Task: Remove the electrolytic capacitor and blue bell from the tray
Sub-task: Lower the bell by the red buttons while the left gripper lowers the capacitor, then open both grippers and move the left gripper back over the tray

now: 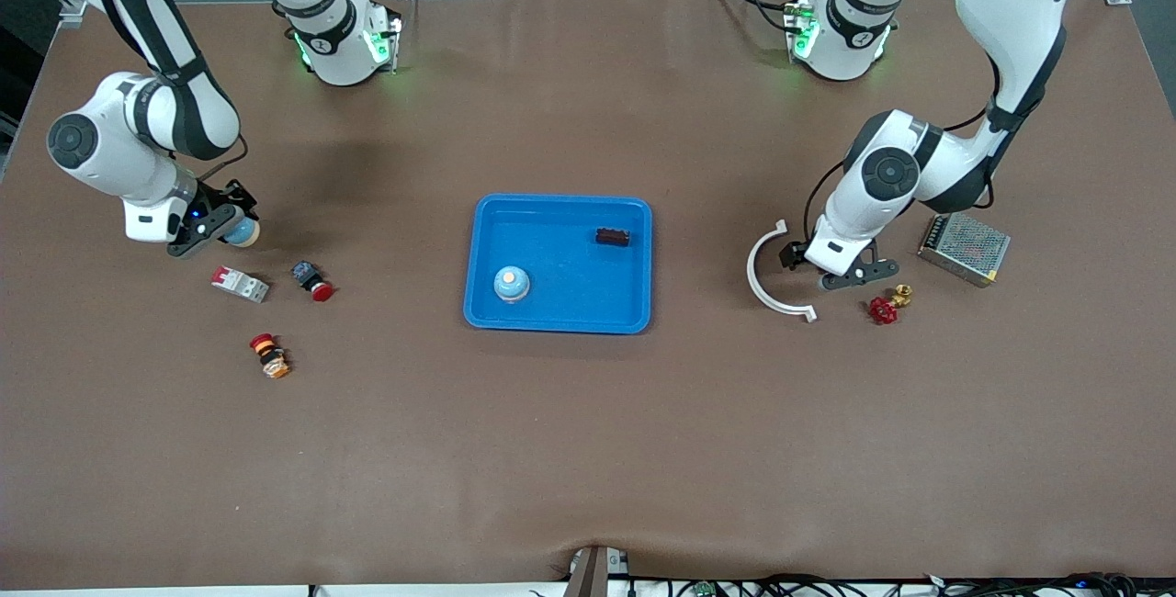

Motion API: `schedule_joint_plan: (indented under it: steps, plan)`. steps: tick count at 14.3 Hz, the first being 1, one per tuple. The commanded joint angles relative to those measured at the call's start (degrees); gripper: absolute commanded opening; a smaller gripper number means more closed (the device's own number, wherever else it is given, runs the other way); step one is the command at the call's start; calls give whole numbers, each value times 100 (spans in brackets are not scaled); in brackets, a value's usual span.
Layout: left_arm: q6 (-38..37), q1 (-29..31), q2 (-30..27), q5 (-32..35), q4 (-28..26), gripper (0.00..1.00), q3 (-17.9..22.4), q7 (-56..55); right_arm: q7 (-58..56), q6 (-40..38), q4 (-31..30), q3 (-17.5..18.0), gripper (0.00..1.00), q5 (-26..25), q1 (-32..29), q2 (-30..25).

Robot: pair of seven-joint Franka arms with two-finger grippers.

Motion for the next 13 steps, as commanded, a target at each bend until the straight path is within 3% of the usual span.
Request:
schedule_joint_plan:
  steps: [1, 3, 5, 6, 7, 8, 11, 13]
  plan:
    - [-941, 25, -82, -9, 592, 100, -477, -815, -66, 514, -242, 110, 34, -61, -193, 150]
    - [-1454, -1, -46, -456, 1050, 100, -706, -1237, -66, 648, -304, 110, 34, -61, -193, 194]
    - [-1473, -19, -55, -913, 1131, 100, -891, -1824, -66, 640, -296, 110, 36, -61, -193, 194]
    - [-1473, -45, -38, -994, 1244, 100, -961, -2306, -66, 640, -296, 110, 43, -61, -193, 194]
    - [-1473, -149, -3, -995, 1341, 100, -979, -2850, -57, 640, -287, 110, 75, -61, -193, 186]
    - [-1473, -246, 41, -1003, 1464, 100, -980, -3326, -57, 631, -278, 110, 100, -61, -202, 186]
    - [-1464, -598, 226, -1003, 1676, 100, -980, -4417, -49, 561, -261, 118, 100, -61, -281, 116]
    - [-1464, -756, 366, -1003, 1790, 100, -980, -5050, -31, 98, -191, 127, 100, -53, -281, -129]
